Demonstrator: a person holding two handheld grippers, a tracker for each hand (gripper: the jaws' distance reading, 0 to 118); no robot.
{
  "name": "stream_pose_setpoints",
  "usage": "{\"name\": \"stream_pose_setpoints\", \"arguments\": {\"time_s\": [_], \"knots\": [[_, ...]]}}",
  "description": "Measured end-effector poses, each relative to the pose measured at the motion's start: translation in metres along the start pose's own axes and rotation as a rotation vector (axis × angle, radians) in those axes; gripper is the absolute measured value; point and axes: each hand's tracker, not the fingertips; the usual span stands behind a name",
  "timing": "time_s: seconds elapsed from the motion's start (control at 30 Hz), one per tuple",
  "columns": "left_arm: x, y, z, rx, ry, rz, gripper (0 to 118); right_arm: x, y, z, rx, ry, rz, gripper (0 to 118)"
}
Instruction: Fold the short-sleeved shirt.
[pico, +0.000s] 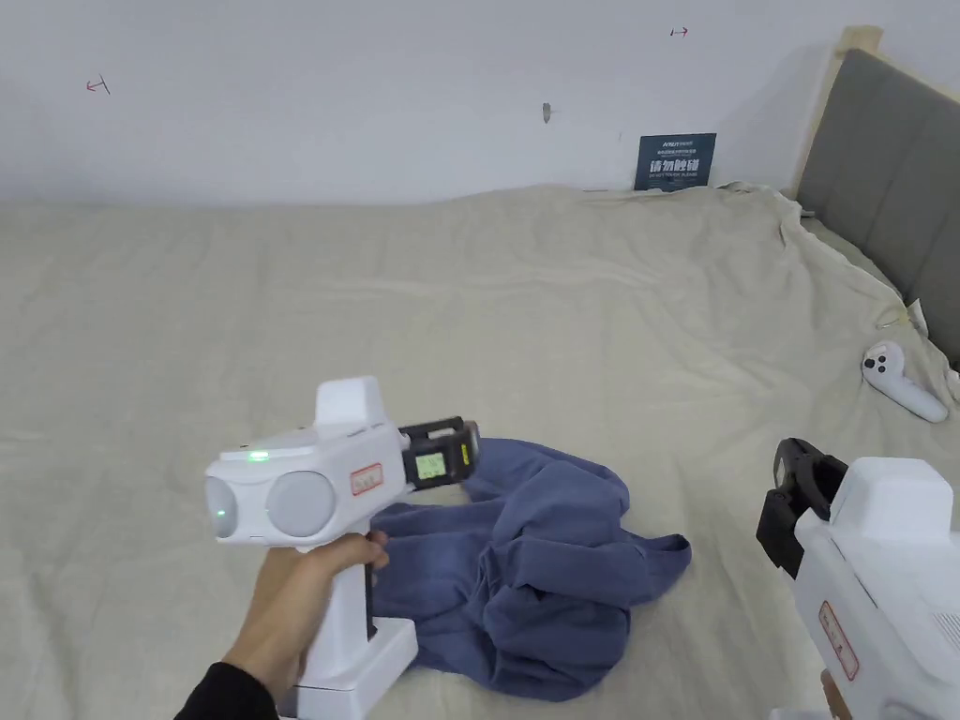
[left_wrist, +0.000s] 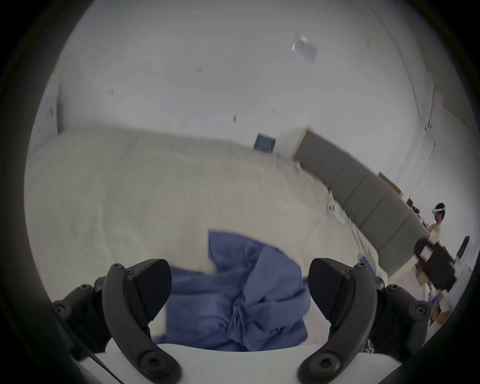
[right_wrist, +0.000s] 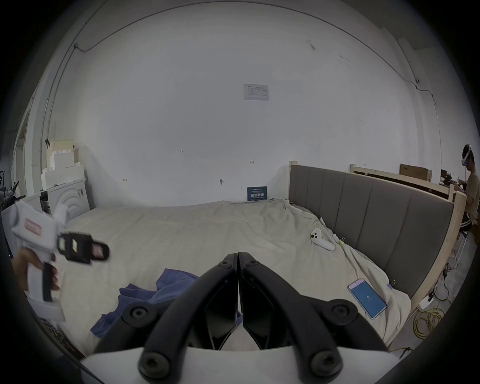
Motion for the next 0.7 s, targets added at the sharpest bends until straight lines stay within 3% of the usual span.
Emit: {"name": "stream_pose_setpoints", "arguments": {"time_s": [0.2, 0.37, 0.43, 0.57, 0.7], "knots": [[-0.008, 0.006, 0.055, 0.241, 0.167, -0.114, 110, -0.011, 0.010, 0.001, 0.030, 0.013, 0.010, 0], [-0.022, -0.011, 0.075, 0.336, 0.314, -0.187, 107, -0.014, 0.012, 0.000, 0.046, 0.023, 0.012, 0], [-0.029, -0.019, 0.078, 0.374, 0.360, -0.200, 100, -0.014, 0.011, 0.000, 0.048, 0.029, 0.012, 0], [-0.043, -0.033, 0.084, 0.423, 0.393, -0.197, 73, -0.016, 0.009, -0.001, 0.048, 0.040, 0.018, 0], [-0.053, -0.042, 0.089, 0.458, 0.382, -0.186, 13, -0.016, 0.008, -0.001, 0.050, 0.047, 0.017, 0]]}}
